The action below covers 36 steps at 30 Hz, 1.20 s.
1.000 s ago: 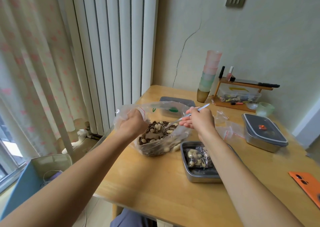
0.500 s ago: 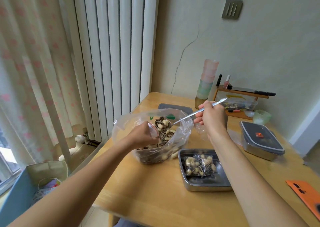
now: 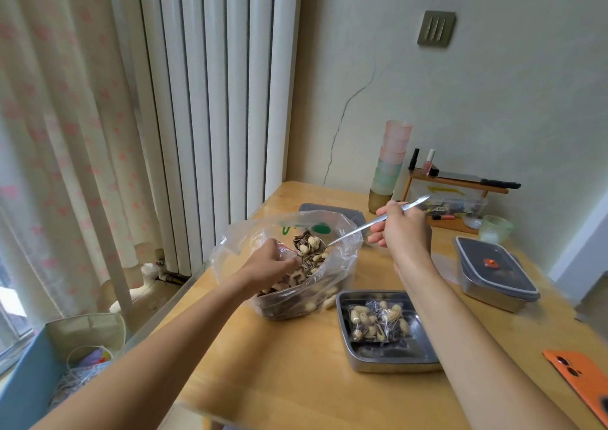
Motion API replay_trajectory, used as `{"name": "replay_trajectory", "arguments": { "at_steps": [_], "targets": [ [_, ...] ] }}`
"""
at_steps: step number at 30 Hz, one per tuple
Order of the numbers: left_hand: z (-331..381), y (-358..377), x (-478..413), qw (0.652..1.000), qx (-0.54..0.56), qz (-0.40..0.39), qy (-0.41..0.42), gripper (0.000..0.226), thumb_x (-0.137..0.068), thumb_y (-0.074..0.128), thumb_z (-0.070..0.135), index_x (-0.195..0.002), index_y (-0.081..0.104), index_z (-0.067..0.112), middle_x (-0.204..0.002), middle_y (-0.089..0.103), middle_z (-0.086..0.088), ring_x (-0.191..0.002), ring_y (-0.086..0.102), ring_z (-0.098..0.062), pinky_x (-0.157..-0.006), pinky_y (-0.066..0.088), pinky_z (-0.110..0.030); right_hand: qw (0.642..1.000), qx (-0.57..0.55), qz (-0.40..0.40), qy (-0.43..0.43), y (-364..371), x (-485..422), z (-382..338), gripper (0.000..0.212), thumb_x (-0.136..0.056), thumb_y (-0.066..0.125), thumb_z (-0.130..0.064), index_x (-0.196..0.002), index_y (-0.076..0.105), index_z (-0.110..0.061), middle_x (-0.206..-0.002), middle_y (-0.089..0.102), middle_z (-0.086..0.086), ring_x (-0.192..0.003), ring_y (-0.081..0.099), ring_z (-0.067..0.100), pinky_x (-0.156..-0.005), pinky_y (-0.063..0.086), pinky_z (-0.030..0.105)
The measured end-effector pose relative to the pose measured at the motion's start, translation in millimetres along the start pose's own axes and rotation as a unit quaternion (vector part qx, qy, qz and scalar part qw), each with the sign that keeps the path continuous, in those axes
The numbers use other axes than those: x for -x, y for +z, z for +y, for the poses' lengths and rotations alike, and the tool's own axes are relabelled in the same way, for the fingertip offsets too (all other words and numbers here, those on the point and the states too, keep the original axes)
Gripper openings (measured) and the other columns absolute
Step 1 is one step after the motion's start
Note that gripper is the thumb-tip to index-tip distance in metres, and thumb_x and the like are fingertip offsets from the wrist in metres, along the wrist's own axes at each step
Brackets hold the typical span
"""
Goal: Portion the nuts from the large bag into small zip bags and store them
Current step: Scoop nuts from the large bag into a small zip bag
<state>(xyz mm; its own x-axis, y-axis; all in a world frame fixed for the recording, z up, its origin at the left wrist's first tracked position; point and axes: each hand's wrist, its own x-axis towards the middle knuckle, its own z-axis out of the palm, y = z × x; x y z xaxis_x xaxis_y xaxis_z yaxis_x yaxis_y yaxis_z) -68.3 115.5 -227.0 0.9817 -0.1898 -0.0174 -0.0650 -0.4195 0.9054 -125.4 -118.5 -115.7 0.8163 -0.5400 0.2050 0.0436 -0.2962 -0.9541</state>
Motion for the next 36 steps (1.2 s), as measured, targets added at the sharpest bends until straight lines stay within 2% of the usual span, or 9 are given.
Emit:
{"name": "replay_trajectory", "arguments": {
  "at_steps": [4, 8, 12, 14, 18, 22, 27, 31, 36],
  "targets": [
    [2.4, 2.5, 2.1, 0.999, -0.038, -0.028, 0.020, 0.047, -0.092, 0.072, 0.047, -0.118, 0.049, 0.014, -0.100, 0.074, -0.010, -0.082, 0.067, -0.020, -0.070, 0.053, -0.036, 1.000, 0.000, -0.004, 0.000, 0.3, 0.6, 1.1, 0.032, -0.107, 0.040, -0.023, -0.093, 0.066, -0.013, -0.068, 0.070, 0.005, -0.052, 0.067, 0.020, -0.064, 0.056, 0.037],
    [3.5, 3.8, 4.5, 0.998, -0.029, -0.039, 0.033, 0.049, -0.091, 0.075, 0.045, -0.122, 0.050, 0.017, -0.105, 0.073, -0.010, -0.098, 0.072, -0.030, -0.081, 0.058, -0.044, 1.000, 0.003, -0.007, -0.018, 1.4, 1.0, -0.9, 0.032, -0.107, 0.040, -0.024, -0.093, 0.067, -0.012, -0.067, 0.069, 0.004, -0.051, 0.066, 0.018, -0.060, 0.050, 0.032],
    [3.6, 6.6, 4.6, 0.998, -0.023, -0.043, 0.037, 0.063, -0.092, 0.075, 0.040, -0.137, 0.038, 0.016, -0.104, 0.073, -0.007, -0.092, 0.072, -0.023, -0.070, 0.054, -0.029, 0.997, 0.038, -0.020, -0.064, 5.9, 4.5, -2.4, 0.031, -0.107, 0.042, -0.023, -0.094, 0.067, -0.012, -0.063, 0.071, 0.002, -0.054, 0.069, 0.018, -0.064, 0.056, 0.036],
    [3.5, 8.1, 2.9, 0.998, -0.023, -0.039, 0.041, 0.069, -0.092, 0.076, 0.038, -0.141, 0.034, 0.015, -0.103, 0.073, -0.008, -0.090, 0.071, -0.021, -0.071, 0.055, -0.031, 0.994, 0.054, -0.031, -0.086, 8.4, 6.2, -2.5, 0.030, -0.106, 0.042, -0.024, -0.094, 0.067, -0.013, -0.066, 0.072, 0.004, -0.051, 0.069, 0.016, -0.070, 0.061, 0.039],
    [3.4, 11.8, 1.2, 0.998, -0.023, -0.034, 0.047, 0.072, -0.092, 0.077, 0.033, -0.143, 0.030, 0.015, -0.103, 0.069, -0.009, -0.091, 0.073, -0.024, -0.077, 0.060, -0.035, 0.978, 0.101, -0.047, -0.177, 11.5, 11.3, -3.8, 0.033, -0.108, 0.044, -0.028, -0.090, 0.068, -0.015, -0.064, 0.071, 0.001, -0.052, 0.068, 0.012, -0.073, 0.059, 0.035],
    [0.8, 16.1, -3.2, 0.998, -0.023, -0.029, 0.049, 0.075, -0.090, 0.078, 0.035, -0.142, 0.027, 0.014, -0.105, 0.067, -0.011, -0.094, 0.072, -0.029, -0.083, 0.062, -0.047, 0.940, 0.136, -0.103, -0.295, 11.4, 22.1, -10.3, 0.032, -0.109, 0.047, -0.025, -0.093, 0.071, -0.010, -0.067, 0.069, -0.003, -0.054, 0.066, 0.005, -0.063, 0.054, 0.022],
    [-0.4, 19.3, -7.3, 0.999, 0.023, -0.037, 0.031, 0.071, -0.089, 0.079, 0.033, -0.137, 0.028, 0.018, -0.103, 0.070, -0.019, -0.075, 0.069, -0.025, -0.062, 0.058, -0.038, 0.888, 0.157, -0.123, -0.414, 10.8, 29.1, -17.2, 0.028, -0.109, 0.049, -0.022, -0.099, 0.071, -0.006, -0.074, 0.068, 0.001, -0.065, 0.067, 0.017, -0.069, 0.057, 0.040],
    [0.5, 19.0, -6.9, 0.998, 0.054, -0.027, 0.023, 0.070, -0.090, 0.079, 0.028, -0.138, 0.029, 0.020, -0.099, 0.073, -0.018, -0.068, 0.066, -0.021, -0.057, 0.052, -0.032, 0.868, 0.150, -0.115, -0.460, 9.9, 32.4, -20.1, 0.026, -0.108, 0.050, -0.020, -0.099, 0.070, -0.005, -0.074, 0.067, 0.001, -0.064, 0.064, 0.018, -0.066, 0.055, 0.039],
    [3.9, 17.5, -3.7, 0.999, 0.028, 0.003, 0.041, 0.060, -0.091, 0.077, 0.025, -0.134, 0.035, 0.018, -0.101, 0.071, -0.012, -0.069, 0.066, -0.017, -0.055, 0.051, -0.025, 0.869, 0.136, -0.100, -0.466, 9.4, 31.5, -19.3, 0.029, -0.107, 0.048, -0.024, -0.100, 0.070, -0.006, -0.075, 0.067, 0.000, -0.064, 0.065, 0.019, -0.065, 0.056, 0.040]
  ]
}}
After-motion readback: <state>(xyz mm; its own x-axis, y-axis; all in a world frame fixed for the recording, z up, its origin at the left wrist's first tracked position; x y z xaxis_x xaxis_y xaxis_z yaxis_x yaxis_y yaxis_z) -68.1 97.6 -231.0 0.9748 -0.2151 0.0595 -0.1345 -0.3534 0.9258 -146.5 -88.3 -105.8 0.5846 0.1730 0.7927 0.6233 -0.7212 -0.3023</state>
